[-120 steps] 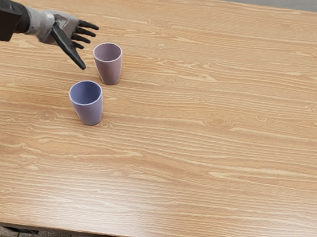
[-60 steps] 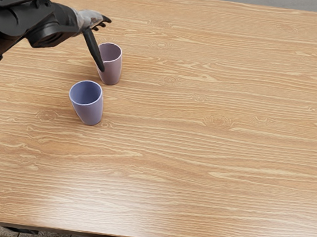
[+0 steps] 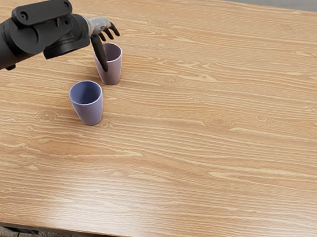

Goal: Pick up cup and place in cup with left hand

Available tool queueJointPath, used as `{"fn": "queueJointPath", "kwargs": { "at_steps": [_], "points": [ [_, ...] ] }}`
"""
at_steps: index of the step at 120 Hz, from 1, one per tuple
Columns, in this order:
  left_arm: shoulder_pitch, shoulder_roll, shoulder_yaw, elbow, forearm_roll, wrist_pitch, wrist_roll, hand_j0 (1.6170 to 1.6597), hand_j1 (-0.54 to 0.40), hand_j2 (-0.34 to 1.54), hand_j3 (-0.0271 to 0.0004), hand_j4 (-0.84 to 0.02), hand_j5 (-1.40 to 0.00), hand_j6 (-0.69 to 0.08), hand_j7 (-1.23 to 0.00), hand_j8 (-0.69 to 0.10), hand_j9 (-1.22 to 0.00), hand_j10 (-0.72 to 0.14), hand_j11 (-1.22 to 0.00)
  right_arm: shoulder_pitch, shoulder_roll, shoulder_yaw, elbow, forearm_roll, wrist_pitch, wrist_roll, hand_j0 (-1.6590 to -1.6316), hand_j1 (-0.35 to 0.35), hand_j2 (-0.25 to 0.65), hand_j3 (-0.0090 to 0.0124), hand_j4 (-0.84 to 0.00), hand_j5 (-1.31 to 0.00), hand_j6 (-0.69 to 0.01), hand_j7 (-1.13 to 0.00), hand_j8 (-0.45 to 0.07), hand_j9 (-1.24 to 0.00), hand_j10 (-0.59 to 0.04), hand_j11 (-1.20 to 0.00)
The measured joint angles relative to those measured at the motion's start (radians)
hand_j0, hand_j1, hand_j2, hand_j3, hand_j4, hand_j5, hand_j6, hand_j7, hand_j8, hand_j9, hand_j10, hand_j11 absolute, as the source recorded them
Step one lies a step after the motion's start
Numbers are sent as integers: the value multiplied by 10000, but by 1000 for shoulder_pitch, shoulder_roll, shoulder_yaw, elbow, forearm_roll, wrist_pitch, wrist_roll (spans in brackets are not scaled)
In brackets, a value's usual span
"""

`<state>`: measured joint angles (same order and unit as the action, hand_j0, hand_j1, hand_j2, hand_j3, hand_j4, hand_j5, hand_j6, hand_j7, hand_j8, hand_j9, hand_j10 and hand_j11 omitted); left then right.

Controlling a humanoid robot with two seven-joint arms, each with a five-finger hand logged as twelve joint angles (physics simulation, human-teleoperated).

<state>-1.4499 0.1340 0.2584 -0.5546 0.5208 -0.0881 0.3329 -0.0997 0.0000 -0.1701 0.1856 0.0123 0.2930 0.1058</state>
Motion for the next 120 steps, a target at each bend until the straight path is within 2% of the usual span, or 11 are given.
{"fn": "queueJointPath", "kwargs": {
  "at_steps": [48, 64, 68, 76, 94, 114, 120],
  "points": [
    [22, -16, 2, 0, 27, 29, 1, 16580, -990, 763, 0, -3792, -4913, -3798, -4911, -3719, -4912, -3789, -4912, 0, 0, 0, 0, 0, 0, 0, -16581, -3351, -25, 0, -111, -148, -110, -149, -111, -149, -112, -149],
    [22, -16, 2, -1, 27, 26, 3, 16561, -1443, 966, 0, -4208, -5777, -3065, -5784, -2991, -5747, -4219, -5749, 0, 0, 0, 0, 0, 0, 0, -16581, -3351, -25, 0, -111, -148, -110, -149, -111, -149, -112, -149],
    [23, -16, 1, -1, 29, 25, 3, 16561, -1723, 1885, 0, -4383, -5895, -2931, -5945, -2822, -5933, -4275, -5935, 0, 0, 0, 0, 0, 0, 0, -16581, -3351, -26, 0, -111, -148, -110, -149, -111, -149, -113, -149],
    [22, -16, 2, -2, 28, 24, 3, 16554, -1903, 2095, 0, -4074, -6205, -2568, -6274, -2493, -6259, -3987, -6264, 0, 0, 0, 0, 0, 0, 0, -16581, -3350, -26, 0, -112, -149, -111, -150, -112, -149, -113, -150],
    [5, -4, -6, -19, 23, 21, 4, 16549, -1267, 1265, 0, -4301, -6571, -2798, -6609, -2673, -6606, -4154, -6604, 0, 0, 0, 0, 0, 0, 0, -16581, -3351, -25, 0, -112, -149, -110, -149, -111, -149, -112, -149],
    [-18, 47, -58, -104, 20, 15, 37, 16545, -1000, 908, 0, -4368, -6794, -2861, -6822, -2728, -6865, -4322, -6763, 0, 0, 0, 0, 0, 0, 0, -16581, -3351, -25, 0, -111, -149, -110, -149, -111, -149, -112, -149],
    [-26, 65, -68, -131, 20, 14, 43, 16547, -1188, 1001, 0, -4281, -6837, -2770, -6893, -2611, -6947, -4237, -6799, 0, 0, 0, 0, 0, 0, 0, -16581, -3351, -25, 0, -111, -149, -110, -149, -111, -149, -112, -149]
  ]
}}
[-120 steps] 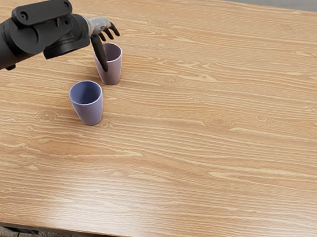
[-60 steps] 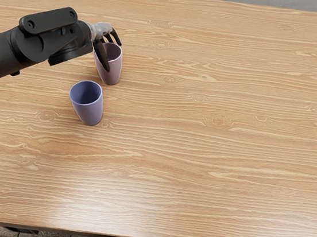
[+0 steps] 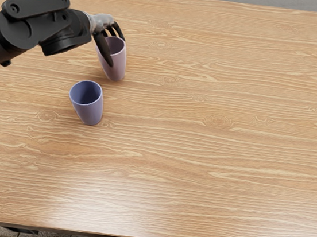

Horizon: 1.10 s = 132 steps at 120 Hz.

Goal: Pick up cup and place in cup with left hand

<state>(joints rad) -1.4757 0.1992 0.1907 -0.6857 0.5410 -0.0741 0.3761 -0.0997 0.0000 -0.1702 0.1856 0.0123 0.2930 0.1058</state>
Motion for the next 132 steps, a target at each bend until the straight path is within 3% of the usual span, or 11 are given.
{"fn": "queueJointPath", "kwargs": {
  "at_steps": [24, 40, 58, 89, 105, 132],
  "points": [
    [-28, 81, -51, -110, -2, -12, 36, 16540, -731, 671, 0, -4470, -6848, -3136, -6908, -2842, -6958, -4399, -6870, 0, 0, 0, 0, 0, 0, 0, -16581, -3351, -25, 0, -112, -149, -111, -149, -112, -149, -112, -149],
    [-47, 191, -90, -227, 0, -20, 51, 16538, -718, 589, 0, -4638, -6894, -3099, -7149, -3041, -6848, -4503, -6882, 0, 0, 0, 0, 0, 0, 0, -16581, -3351, -25, 0, -112, -149, -111, -150, -112, -149, -113, -150],
    [-64, 244, -129, -339, -1, -23, 84, 16533, -455, 434, 0, -4696, -7022, -3267, -7157, -3133, -6826, -4632, -6907, 0, 0, 0, 0, 0, 0, 0, -16581, -3351, -25, 0, -112, -149, -111, -149, -112, -149, -112, -149],
    [-98, 365, -144, -519, 1, -14, 97, 16536, -726, 621, 0, -4580, -7028, -3058, -7156, -3000, -6928, -4505, -6967, 0, 0, 0, 0, 0, 0, 0, -16581, -3352, -25, 0, -112, -149, -111, -149, -112, -149, -112, -149],
    [-107, 416, -145, -609, 2, -8, 117, 16532, -724, 680, 0, -4435, -7290, -2976, -7349, -2866, -7103, -4412, -7111, 0, 0, 0, 0, 0, 0, 0, -16581, -3352, -25, 0, -112, -149, -111, -149, -112, -149, -112, -149],
    [-133, 489, -146, -678, 2, -16, 133, 16531, -754, 670, 0, -4331, -7346, -2847, -7415, -2727, -7199, -4289, -7204, 0, 0, 0, 0, 0, 0, 0, -16581, -3352, -25, 0, -112, -148, -111, -149, -112, -149, -112, -149]
  ]
}}
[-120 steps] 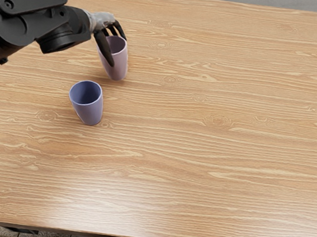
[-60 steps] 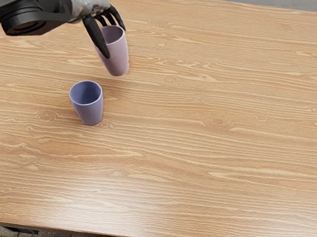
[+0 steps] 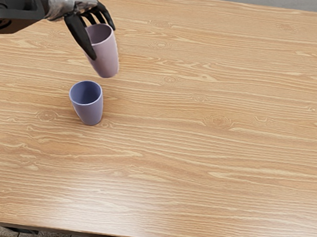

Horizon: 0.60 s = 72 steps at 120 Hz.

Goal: Pick up cup and place in cup with left hand

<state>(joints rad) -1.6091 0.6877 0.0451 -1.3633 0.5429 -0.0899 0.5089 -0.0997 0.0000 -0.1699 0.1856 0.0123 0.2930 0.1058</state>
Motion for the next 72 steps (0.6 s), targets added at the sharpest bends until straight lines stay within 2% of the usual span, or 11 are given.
{"fn": "queueJointPath", "kwargs": {
  "at_steps": [28, 72],
  "points": [
    [-6, 66, 0, -41, 1, -4, 17, 16531, -742, 640, 0, -4349, -7312, -2820, -7429, -2737, -7200, -4290, -7177, 0, 0, 0, 0, 0, 0, 0, -16581, -3352, -25, 0, -112, -148, -111, -149, -112, -149, -112, -149],
    [-8, 143, -2, -93, -3, -31, 21, 16532, -727, 679, 0, -4401, -7184, -2879, -7290, -2812, -7069, -4308, -7111, 0, 0, 0, 0, 0, 0, 0, -16581, -3352, -25, 0, -112, -148, -110, -149, -111, -149, -112, -149]
  ]
}}
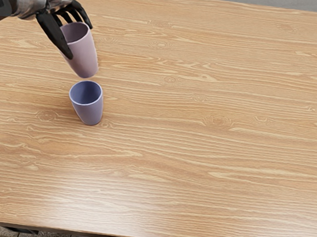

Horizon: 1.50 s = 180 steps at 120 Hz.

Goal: Pick up cup and place in cup with left hand

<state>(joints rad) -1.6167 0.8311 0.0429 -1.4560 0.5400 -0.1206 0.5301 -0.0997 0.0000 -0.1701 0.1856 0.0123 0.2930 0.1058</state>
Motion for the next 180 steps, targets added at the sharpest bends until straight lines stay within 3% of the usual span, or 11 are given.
{"fn": "queueJointPath", "kwargs": {
  "at_steps": [36, 73, 180],
  "points": [
    [2, 72, -24, -53, -8, -47, 1, 16533, -652, 623, 0, -4554, -7229, -3108, -7166, -3034, -6978, -4556, -7079, 0, 0, 0, 0, 0, 0, 0, -16581, -3352, -25, 0, -112, -148, -110, -149, -111, -149, -112, -149],
    [2, 72, -28, -79, -11, -98, 0, 16533, -729, 663, 0, -4518, -7239, -3046, -7156, -2988, -6958, -4505, -7094, 0, 0, 0, 0, 0, 0, 0, -16581, -3352, -25, 0, -112, -148, -110, -149, -111, -149, -112, -149],
    [25, 90, -16, -116, 5, -49, -4, 16529, -651, 531, 0, -4541, -7276, -3015, -7326, -2961, -7130, -4470, -7242, 0, 0, 0, 0, 0, 0, 0, -16581, -3352, -24, 0, -112, -148, -111, -149, -112, -149, -112, -149]
  ]
}}
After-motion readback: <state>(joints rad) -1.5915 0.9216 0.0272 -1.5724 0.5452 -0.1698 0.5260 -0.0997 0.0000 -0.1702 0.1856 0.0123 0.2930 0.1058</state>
